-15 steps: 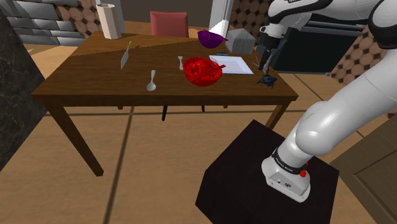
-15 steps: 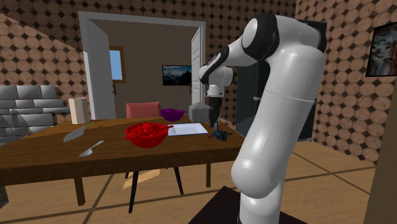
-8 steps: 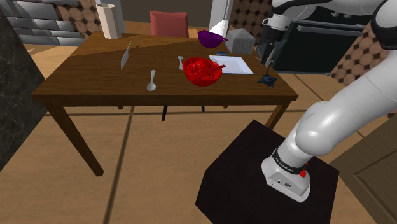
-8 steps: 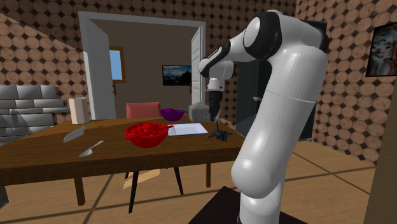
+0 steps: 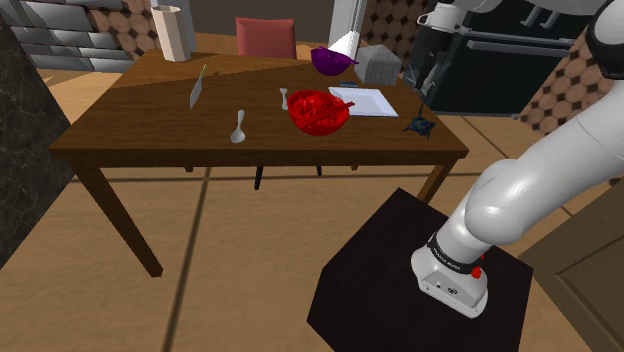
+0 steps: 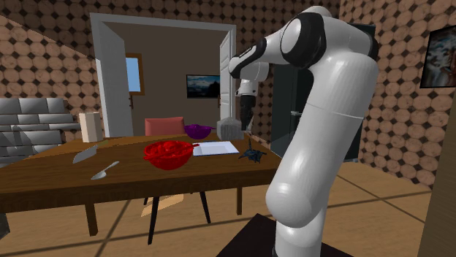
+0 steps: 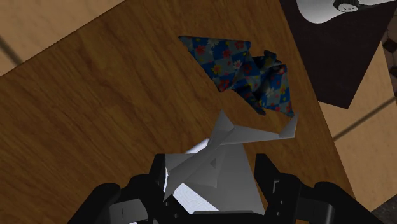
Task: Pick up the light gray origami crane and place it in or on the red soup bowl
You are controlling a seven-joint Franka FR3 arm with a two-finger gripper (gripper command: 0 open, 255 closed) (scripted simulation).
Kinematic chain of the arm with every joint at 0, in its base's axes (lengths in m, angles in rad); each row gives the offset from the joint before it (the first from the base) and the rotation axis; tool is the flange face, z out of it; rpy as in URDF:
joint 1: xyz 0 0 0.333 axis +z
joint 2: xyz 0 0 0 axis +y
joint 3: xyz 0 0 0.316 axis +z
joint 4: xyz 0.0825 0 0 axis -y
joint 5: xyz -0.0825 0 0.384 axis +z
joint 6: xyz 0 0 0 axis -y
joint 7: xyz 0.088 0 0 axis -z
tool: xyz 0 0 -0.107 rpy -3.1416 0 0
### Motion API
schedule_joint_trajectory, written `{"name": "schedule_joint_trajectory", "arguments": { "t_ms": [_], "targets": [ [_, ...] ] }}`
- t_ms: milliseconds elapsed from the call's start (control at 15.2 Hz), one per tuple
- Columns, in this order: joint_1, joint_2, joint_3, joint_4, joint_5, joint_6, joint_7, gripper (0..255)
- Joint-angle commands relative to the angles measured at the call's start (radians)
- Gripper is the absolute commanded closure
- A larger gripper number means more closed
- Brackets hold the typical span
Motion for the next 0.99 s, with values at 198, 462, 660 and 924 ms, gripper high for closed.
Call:
{"name": "schedule_joint_trajectory", "arguments": {
  "t_ms": [198, 462, 660, 924],
  "targets": [
    [0.003, 0.005, 0.003, 0.075, 0.005, -0.071, 0.002, 255],
    [0.007, 0.014, 0.004, 0.136, 0.011, -0.125, 0.002, 255],
    [0.009, 0.024, 0.003, 0.185, 0.016, -0.166, 0.001, 255],
    [0.012, 0.038, 0.001, 0.245, 0.025, -0.214, -0.002, 255]
  ]
}}
